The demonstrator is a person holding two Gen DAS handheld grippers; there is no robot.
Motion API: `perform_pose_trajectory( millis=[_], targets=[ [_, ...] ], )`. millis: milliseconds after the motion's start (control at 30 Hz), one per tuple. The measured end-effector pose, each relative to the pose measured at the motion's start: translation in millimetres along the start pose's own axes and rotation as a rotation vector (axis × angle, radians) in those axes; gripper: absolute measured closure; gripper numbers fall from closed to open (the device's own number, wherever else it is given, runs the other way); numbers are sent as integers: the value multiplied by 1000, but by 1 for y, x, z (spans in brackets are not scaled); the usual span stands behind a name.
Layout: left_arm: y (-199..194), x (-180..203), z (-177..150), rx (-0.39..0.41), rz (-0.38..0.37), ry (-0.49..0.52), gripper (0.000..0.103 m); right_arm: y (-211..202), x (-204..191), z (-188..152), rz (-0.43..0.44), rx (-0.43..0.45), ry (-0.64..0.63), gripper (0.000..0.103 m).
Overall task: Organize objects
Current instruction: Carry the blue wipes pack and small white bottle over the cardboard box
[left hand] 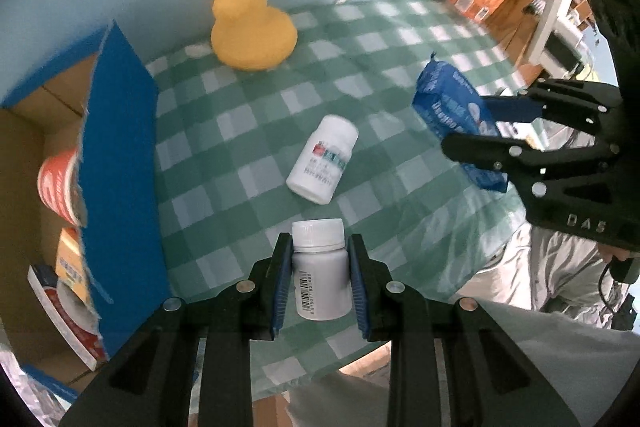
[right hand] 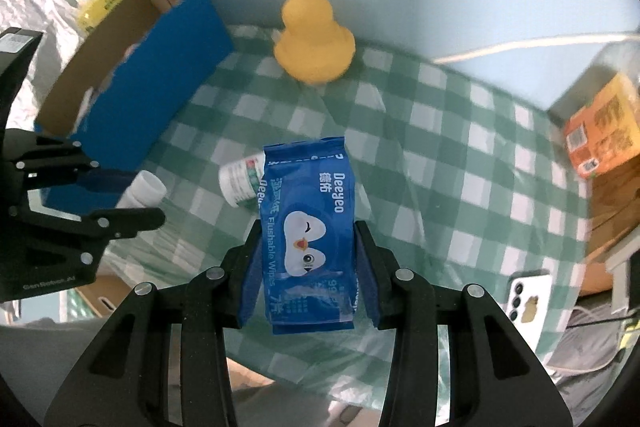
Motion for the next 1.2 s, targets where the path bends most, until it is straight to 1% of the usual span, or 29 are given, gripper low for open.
perform_pose_trajectory(
  millis=[167, 500, 667, 767, 1100, 1200],
  targets=[
    [-22, 11, 17, 41, -2, 29, 75, -18, -7, 17, 25, 37, -18, 62],
    [-51, 12, 36, 90, -13, 32, 75, -49, -18, 49, 31, 95, -56, 62],
    [-62, 8, 41, 107, -15, 25, 75, -58, -23, 58, 27, 119, -75, 62],
    [-69, 3, 44, 116, -4, 18, 75, -60, -26, 63, 33, 127, -88, 62],
    [-87, -14, 49, 149, 9, -20, 75, -67, -34, 73, 50, 137, -111, 62],
    [-88, -19, 49, 146, 24, -32, 75, -69, -36, 77, 59, 140, -118, 62]
  ],
)
Point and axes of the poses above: each gripper's, at about its wrist camera, not at the fingertips, and y roughly the way its jaws point, x to its right, z to its top, the point moved 1 cm from there along y, roughly the way its jaws point, and after that the axes turned 12 degrees about x, right-handed, at the moved point
